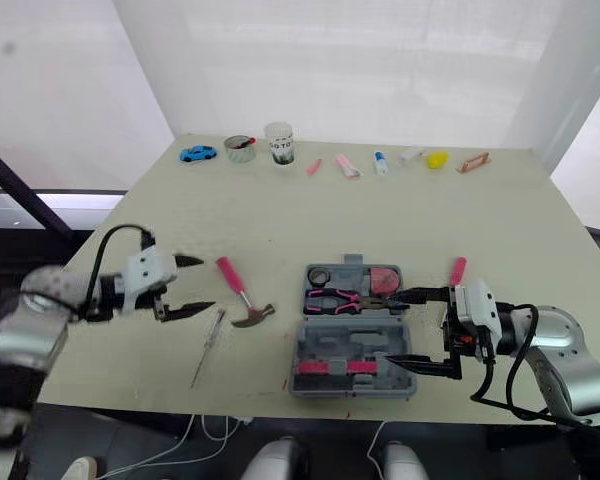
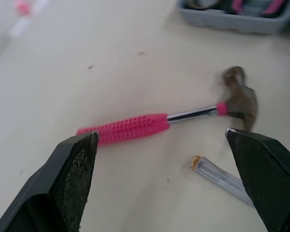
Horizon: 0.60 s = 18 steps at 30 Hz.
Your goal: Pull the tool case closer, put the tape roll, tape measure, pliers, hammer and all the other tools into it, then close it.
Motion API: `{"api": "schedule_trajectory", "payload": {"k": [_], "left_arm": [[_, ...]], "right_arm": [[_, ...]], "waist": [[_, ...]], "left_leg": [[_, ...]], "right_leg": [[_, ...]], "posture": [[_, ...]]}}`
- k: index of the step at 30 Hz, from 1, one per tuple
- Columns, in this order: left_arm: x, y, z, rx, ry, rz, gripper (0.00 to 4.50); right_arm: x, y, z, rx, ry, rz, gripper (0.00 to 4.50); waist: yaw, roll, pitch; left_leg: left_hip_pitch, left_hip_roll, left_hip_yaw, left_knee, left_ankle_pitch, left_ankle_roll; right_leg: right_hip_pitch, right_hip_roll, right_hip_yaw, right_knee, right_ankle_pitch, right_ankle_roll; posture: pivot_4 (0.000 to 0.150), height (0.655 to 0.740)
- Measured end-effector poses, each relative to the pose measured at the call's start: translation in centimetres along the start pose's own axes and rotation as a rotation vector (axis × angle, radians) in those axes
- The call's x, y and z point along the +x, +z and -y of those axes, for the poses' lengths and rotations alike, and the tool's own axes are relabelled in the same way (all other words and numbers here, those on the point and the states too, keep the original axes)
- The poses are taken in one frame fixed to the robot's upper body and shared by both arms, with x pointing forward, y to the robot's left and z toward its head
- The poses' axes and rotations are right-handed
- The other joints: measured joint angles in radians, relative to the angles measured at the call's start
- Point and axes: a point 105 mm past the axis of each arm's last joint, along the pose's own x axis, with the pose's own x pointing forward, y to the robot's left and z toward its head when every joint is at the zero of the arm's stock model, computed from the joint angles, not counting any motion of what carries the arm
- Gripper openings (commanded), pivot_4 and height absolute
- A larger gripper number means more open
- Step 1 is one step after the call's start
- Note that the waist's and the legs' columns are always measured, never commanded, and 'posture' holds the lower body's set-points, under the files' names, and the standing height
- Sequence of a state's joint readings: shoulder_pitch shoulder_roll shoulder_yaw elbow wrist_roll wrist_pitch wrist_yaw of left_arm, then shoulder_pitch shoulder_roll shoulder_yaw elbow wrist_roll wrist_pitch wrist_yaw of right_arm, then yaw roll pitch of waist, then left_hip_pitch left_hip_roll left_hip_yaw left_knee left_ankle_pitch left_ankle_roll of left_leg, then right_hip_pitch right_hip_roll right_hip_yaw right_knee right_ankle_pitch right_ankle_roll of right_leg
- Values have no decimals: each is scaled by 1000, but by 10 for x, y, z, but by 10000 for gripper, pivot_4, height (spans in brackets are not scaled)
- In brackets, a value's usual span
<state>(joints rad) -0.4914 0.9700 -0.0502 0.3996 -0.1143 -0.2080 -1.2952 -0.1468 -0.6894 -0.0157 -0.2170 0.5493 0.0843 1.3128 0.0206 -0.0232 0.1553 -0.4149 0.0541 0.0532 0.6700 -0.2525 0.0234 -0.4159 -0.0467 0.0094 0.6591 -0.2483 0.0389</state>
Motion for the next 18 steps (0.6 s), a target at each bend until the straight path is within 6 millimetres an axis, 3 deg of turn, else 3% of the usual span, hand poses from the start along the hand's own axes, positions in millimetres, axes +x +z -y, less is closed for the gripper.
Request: {"api": "schedule_trajectory", "payload": {"k": [3,6,14,18], "left_arm": [[5,5,11,137,-247,-4,44730],[14,0,17,219,-355,-39,44730],[19,-6,15,723,-700,-234,44730],[29,-9,25,888,-856,-239,44730]], "right_arm": [[0,0,2,-2,-7,1,45000],[1,1,3,-3,-13,5,45000],[-1,-3,1,19,-41,1,45000],[-3,-4,1,21,-62,0,45000]], "waist": [[-9,1,0],[-10,-1,1],[-4,-2,2],[-5,-3,2]], "left_leg": [[0,0,3,0,0,0],[0,0,2,0,0,0],[-1,0,1,1,0,0],[-1,0,1,1,0,0]], "right_leg": [[0,0,3,-1,2,4],[-1,1,3,0,2,5],[0,2,3,0,2,5],[0,2,4,0,2,5]], "posture": [[1500,7400],[1500,7400],[1500,7400],[1500,7400]]}}
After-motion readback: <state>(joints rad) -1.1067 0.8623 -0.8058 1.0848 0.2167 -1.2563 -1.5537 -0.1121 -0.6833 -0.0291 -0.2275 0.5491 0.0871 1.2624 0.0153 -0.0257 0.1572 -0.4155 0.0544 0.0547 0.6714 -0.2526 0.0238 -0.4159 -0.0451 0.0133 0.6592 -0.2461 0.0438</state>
